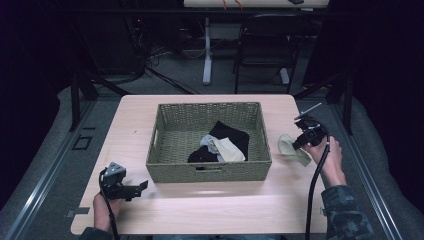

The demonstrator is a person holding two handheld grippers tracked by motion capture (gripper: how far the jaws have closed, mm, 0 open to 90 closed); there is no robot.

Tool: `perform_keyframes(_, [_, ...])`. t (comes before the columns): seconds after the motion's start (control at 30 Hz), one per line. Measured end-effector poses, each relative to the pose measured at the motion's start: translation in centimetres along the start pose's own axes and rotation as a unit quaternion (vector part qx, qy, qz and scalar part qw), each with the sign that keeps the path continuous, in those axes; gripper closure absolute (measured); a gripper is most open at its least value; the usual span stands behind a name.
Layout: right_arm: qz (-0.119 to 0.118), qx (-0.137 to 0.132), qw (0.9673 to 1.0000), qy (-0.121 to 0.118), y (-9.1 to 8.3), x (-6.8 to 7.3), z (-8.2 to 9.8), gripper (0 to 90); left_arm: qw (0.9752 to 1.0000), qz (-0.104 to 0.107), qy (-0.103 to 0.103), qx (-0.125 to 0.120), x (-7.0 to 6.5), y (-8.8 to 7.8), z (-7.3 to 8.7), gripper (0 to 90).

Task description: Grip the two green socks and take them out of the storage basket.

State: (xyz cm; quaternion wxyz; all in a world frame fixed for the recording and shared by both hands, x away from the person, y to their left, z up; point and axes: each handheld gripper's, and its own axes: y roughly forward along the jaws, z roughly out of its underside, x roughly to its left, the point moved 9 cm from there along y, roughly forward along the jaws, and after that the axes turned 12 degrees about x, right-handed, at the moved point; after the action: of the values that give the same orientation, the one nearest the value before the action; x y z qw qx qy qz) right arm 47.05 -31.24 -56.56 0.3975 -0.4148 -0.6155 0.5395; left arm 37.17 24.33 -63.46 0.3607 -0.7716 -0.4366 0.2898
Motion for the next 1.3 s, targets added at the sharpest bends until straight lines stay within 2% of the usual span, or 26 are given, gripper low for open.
perform_keyframes(0.03, [-0.001, 0.002, 1.0000, 0.001, 0.3, 0.0, 0.0, 80.7, 1.0000, 0.000, 0.000, 0.000, 0.0, 0.0, 0.0, 0.5])
perform_keyframes(0.07, [-0.001, 0.015, 0.9999, -0.009, 0.5, -0.1, 0.2, 80.6, 1.0000, 0.000, 0.000, 0.000, 0.0, 0.0, 0.0, 0.5])
perform_keyframes(0.27, [-0.006, 0.026, 0.9996, -0.003, 2.1, -0.2, 0.4, 78.9, 1.0000, 0.000, 0.001, 0.000, 0.0, 0.0, 0.0, 0.5])
perform_keyframes(0.37, [-0.006, 0.031, 0.9995, -0.006, 2.4, -0.2, 0.5, 77.1, 1.0000, 0.000, 0.001, 0.000, 0.0, 0.0, 0.0, 0.5])
perform_keyframes(0.43, [-0.005, 0.033, 0.9994, -0.005, 2.4, -0.2, 0.5, 70.6, 1.0000, 0.001, 0.001, 0.001, 0.0, 0.0, 0.0, 0.5])
perform_keyframes(0.57, [-0.002, 0.032, 0.9995, -0.008, 1.8, -0.1, 0.4, 49.6, 1.0000, 0.002, 0.001, 0.001, 0.0, 0.0, 0.0, 0.5])
perform_keyframes(0.63, [-0.002, 0.027, 0.9996, -0.011, 1.0, 0.0, 0.3, 42.1, 1.0000, 0.002, 0.001, 0.001, 0.0, 0.0, 0.0, 0.5])
perform_keyframes(0.67, [-0.002, 0.011, 0.9999, -0.003, 0.6, 0.1, 0.1, 37.6, 1.0000, 0.001, 0.002, 0.001, 0.0, 0.0, 0.0, 0.5])
perform_keyframes(0.7, [-0.003, 0.013, 0.9998, -0.011, 0.0, 0.2, 0.1, 34.2, 1.0000, 0.000, 0.002, 0.000, 0.0, 0.0, 0.0, 0.5])
perform_keyframes(0.73, [-0.003, 0.004, 0.9998, -0.018, -1.2, 0.5, 0.0, 27.4, 1.0000, -0.001, 0.002, 0.000, 0.0, 0.0, 0.0, 0.5])
perform_keyframes(0.77, [-0.003, 0.004, 0.9998, -0.018, -1.2, 0.5, 0.0, 27.4, 1.0000, 0.001, 0.003, 0.003, 0.0, -0.1, 0.0, 0.5])
perform_keyframes(0.9, [-0.003, -0.009, 0.9995, -0.031, -3.7, 1.3, -0.5, 14.1, 1.0000, 0.000, 0.004, 0.002, -0.1, -0.1, 0.0, 0.5])
perform_keyframes(0.97, [0.001, -0.021, 0.9992, -0.034, -4.8, 1.8, -0.8, 12.8, 1.0000, 0.000, 0.003, 0.002, 0.0, -0.1, 0.0, 0.5])
perform_keyframes(1.07, [0.002, -0.031, 0.9982, -0.052, -6.7, 3.1, -1.6, 4.2, 1.0000, 0.000, 0.003, 0.002, 0.0, -0.1, 0.0, 0.5])
perform_keyframes(1.13, [0.001, -0.035, 0.9977, -0.058, -7.1, 3.5, -1.8, 3.5, 1.0000, -0.001, 0.002, -0.001, 0.0, -0.1, 0.0, 0.5])
perform_keyframes(1.3, [-0.005, -0.048, 0.9950, -0.087, -9.1, 6.1, -3.2, 0.0, 1.0000, 0.000, 0.002, 0.001, 0.0, -0.1, -0.1, 0.5])
